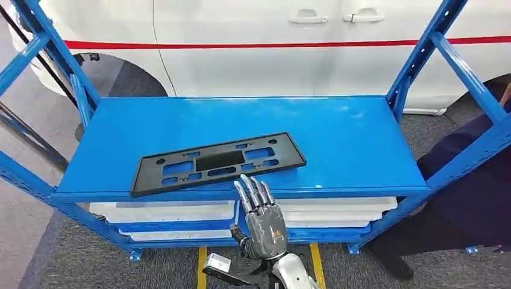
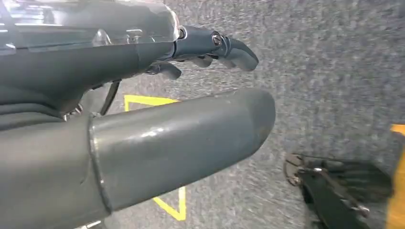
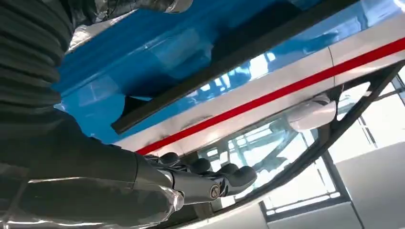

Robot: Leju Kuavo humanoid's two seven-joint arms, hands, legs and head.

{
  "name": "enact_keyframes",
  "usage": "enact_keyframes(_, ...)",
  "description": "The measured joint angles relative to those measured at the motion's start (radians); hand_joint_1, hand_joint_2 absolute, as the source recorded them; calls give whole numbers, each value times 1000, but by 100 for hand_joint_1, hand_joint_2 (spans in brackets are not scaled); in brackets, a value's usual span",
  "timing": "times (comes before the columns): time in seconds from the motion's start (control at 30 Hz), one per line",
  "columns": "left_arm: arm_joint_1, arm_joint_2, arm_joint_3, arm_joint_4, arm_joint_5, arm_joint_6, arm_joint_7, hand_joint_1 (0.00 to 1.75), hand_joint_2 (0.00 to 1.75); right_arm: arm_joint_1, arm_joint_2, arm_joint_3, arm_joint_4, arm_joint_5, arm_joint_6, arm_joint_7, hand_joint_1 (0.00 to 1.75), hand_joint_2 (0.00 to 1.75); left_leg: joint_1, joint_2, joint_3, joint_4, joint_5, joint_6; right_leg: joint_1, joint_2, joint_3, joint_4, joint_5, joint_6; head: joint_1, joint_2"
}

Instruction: Take the parts from the cabinet and place them on the table.

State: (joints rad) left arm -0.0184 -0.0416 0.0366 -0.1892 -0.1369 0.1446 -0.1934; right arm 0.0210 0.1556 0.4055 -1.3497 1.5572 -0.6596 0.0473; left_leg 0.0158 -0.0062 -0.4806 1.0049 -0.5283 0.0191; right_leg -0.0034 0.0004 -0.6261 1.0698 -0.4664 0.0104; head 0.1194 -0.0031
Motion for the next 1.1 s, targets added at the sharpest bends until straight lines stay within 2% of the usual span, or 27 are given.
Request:
enact_keyframes(0.03,-2,0,0,0,0,0,0,0,0,1,1,-1,-1,-1,0,0,0,175,0,-1,-6,0,-5,-8,4,0,8,-28,-2,-8,4,0)
enact_keyframes(0.07,-3,0,0,0,0,0,0,0,0,5,3,-2,-1,-5,0,0,0,175,0,-1,-5,-5,-10,-16,4,0,7,-24,15,-14,5,0)
enact_keyframes(0.13,-4,0,0,0,-1,0,1,0,0,5,3,-5,-2,-5,0,-1,0,175,-2,0,17,5,-10,-27,0,6,25,-31,0,-28,5,0)
enact_keyframes(0.17,-4,3,0,0,-1,0,2,0,0,7,5,-5,-2,-6,0,0,0,175,1,3,16,23,-20,-29,-4,3,49,-43,-5,-36,3,0)
enact_keyframes(0.2,-4,2,0,0,-1,0,2,0,0,6,5,-6,-2,-6,0,-1,0,175,0,3,-3,71,-33,-33,-4,2,65,-49,-11,-42,3,0)
enact_keyframes(0.3,-5,2,0,0,-4,0,2,0,0,6,5,-6,0,-8,0,-1,0,175,2,3,-140,270,-108,-41,-1,0,83,-50,-32,-50,2,0)
enact_keyframes(0.33,-4,2,0,0,-4,0,2,0,0,7,5,-8,0,-8,0,-1,0,175,1,3,-180,308,-114,-43,0,2,93,-50,-40,-51,3,0)
enact_keyframes(0.37,-2,2,0,0,-4,1,2,0,0,7,5,-8,0,-8,0,-1,0,175,1,3,-194,296,-88,-41,1,6,107,-50,-50,-50,3,0)
enact_keyframes(0.4,3,2,0,0,-6,1,3,0,0,8,5,-8,0,-4,0,2,0,175,1,3,-189,241,-39,-36,1,9,125,-50,-61,-48,2,0)
enact_keyframes(0.47,5,3,0,0,-10,2,2,0,0,7,5,-8,1,9,0,18,0,175,-3,3,-162,89,89,-21,2,10,157,-50,-84,-43,2,0)
enact_keyframes(0.5,10,4,0,3,-16,3,0,0,0,6,5,-8,3,11,0,32,0,175,-9,2,-163,65,116,-12,1,9,161,-48,-93,-39,4,0)
enact_keyframes(0.53,8,5,0,5,-18,4,-2,0,0,6,5,-8,10,11,0,47,0,175,-15,4,-172,49,92,-12,3,11,160,-50,-99,-31,2,0)
enact_keyframes(0.57,4,5,0,5,-20,4,-6,0,0,4,4,-7,13,12,0,68,0,175,-17,3,-167,53,110,-4,2,11,157,-47,-105,-23,1,0)
enact_keyframes(0.6,3,5,0,5,-24,4,-9,0,0,2,2,-4,18,12,0,90,0,175,-19,2,-166,47,104,0,1,9,160,-53,-109,-16,1,0)
enact_keyframes(0.63,3,6,0,5,-27,4,-10,0,0,-1,2,0,22,12,0,102,0,175,-18,2,-163,41,103,3,2,9,165,-59,-111,-13,2,0)
enact_keyframes(0.67,3,5,0,5,-27,4,-10,0,0,-4,0,5,25,13,0,111,0,175,-4,5,-151,26,105,6,5,8,170,-58,-122,-8,0,0)
enact_keyframes(0.7,4,5,0,5,-28,4,-11,0,0,-6,-3,9,27,13,0,118,0,175,-5,5,-141,18,104,8,4,5,164,-35,-131,-2,3,0)
enact_keyframes(0.73,2,5,0,5,-31,4,-11,0,0,-9,-6,15,34,13,0,128,0,175,-5,5,-135,14,99,16,1,5,130,29,-161,4,2,0)
enact_keyframes(0.77,1,5,0,5,-34,5,-11,0,0,-10,-9,19,43,13,0,132,0,175,-5,5,-131,14,95,22,-3,5,78,116,-195,9,2,0)
enact_keyframes(0.83,-2,5,0,5,-35,6,-11,0,0,-9,-16,25,55,13,0,133,0,175,-5,4,-124,15,86,23,-9,5,-7,236,-218,17,2,0)
enact_keyframes(0.87,-2,5,0,5,-37,6,-11,0,0,-10,-19,30,60,13,0,144,0,175,-5,2,-117,15,81,22,-13,4,-26,241,-194,21,2,0)
enact_keyframes(0.9,-3,5,0,5,-37,6,-11,0,0,-13,-22,36,64,13,0,156,0,175,-4,1,-108,16,75,20,-16,4,-20,199,-145,23,2,0)
enact_keyframes(0.97,-1,5,0,5,-38,6,-10,0,0,-18,-28,48,73,13,0,172,0,175,-2,0,-88,19,61,13,-20,2,37,34,-25,22,2,0)
enact_keyframes(1.0,1,5,0,5,-39,6,-10,0,0,-21,-31,55,79,13,0,190,0,175,-3,0,-89,19,56,7,-20,3,52,0,-24,16,2,0)
enact_keyframes(1.03,-5,5,0,5,-40,6,-10,0,0,-27,-33,65,85,13,0,214,0,175,-8,-1,-88,28,53,0,-12,3,56,-21,-23,12,3,0)
enact_keyframes(1.07,-5,5,0,5,-43,6,-10,0,0,-35,-39,78,92,13,0,249,0,175,-7,-1,-94,24,57,-6,-10,3,53,-21,-30,2,1,0)
enact_keyframes(1.1,-5,5,0,5,-46,6,-10,0,0,-49,-46,103,98,13,0,293,0,175,-7,0,-94,22,57,-10,-9,6,50,-22,-30,-1,2,0)
